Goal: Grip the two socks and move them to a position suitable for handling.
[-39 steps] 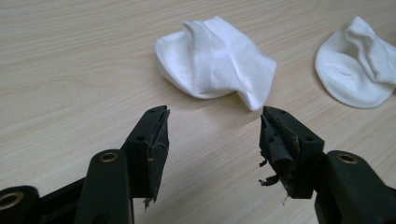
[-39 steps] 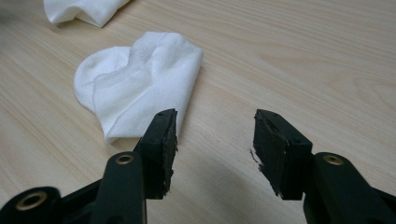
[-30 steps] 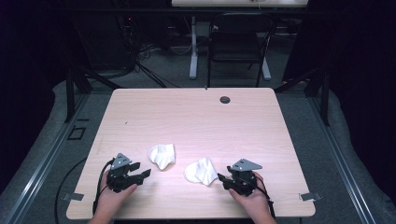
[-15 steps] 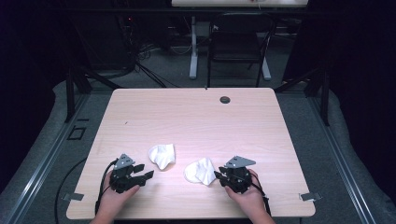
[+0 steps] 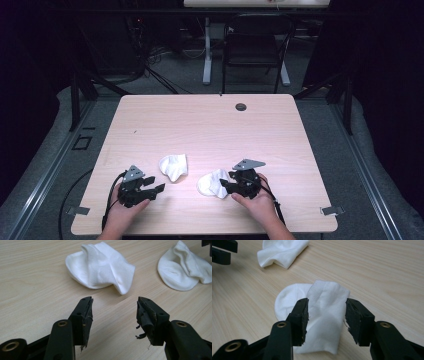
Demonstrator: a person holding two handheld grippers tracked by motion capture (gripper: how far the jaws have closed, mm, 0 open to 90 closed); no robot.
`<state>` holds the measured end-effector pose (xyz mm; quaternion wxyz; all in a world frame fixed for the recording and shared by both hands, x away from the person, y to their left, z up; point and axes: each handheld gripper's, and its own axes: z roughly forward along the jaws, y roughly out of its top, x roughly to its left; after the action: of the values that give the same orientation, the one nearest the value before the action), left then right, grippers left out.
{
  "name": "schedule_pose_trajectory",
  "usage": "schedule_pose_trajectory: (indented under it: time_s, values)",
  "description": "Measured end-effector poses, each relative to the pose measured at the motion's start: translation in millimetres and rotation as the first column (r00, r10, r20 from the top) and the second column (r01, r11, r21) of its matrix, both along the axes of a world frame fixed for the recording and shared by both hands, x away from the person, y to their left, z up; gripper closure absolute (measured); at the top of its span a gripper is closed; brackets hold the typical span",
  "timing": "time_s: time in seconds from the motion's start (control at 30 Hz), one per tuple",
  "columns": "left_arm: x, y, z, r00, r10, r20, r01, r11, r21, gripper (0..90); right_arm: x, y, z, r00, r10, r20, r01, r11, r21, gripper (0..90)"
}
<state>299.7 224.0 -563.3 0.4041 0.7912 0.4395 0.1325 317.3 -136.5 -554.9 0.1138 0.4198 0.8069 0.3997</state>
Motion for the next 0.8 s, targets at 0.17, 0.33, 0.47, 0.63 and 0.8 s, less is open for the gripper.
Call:
schedule_pose_trajectory:
  time_s: [0.17,0.33,0.47,0.63,0.8]
  values:
    - [1.1,1.2,-0.3,1.0,-0.001,-0.007,0.001,1.0,-0.005,46.7,5.3,4.0,-4.9,0.9997,-0.011,-0.02,0.012,1.0,0.018,48.9]
    - [1.9,-0.1,-1.3,1.0,-0.004,-0.008,0.004,1.0,-0.005,46.7,5.7,6.8,-6.1,0.9996,-0.029,-0.003,0.029,0.999,-0.018,52.6]
    - [1.9,-0.3,-0.8,0.9999,-0.011,-0.008,0.011,0.9999,0.005,46.7,2.8,6.8,-9.8,0.9992,-0.032,0.025,0.034,0.997,-0.068,66.7]
    - [1.8,0.0,-1.1,0.9999,-0.008,-0.006,0.008,1.0,-0.003,46.6,-0.5,6.8,-16.7,0.9987,-0.017,0.049,0.02,0.998,-0.063,78.0]
    - [1.5,0.6,-0.3,0.9999,-0.007,-0.007,0.007,1.0,-0.007,46.6,-0.9,8.6,-21.3,0.9996,0.008,0.026,-0.005,0.995,-0.101,81.3]
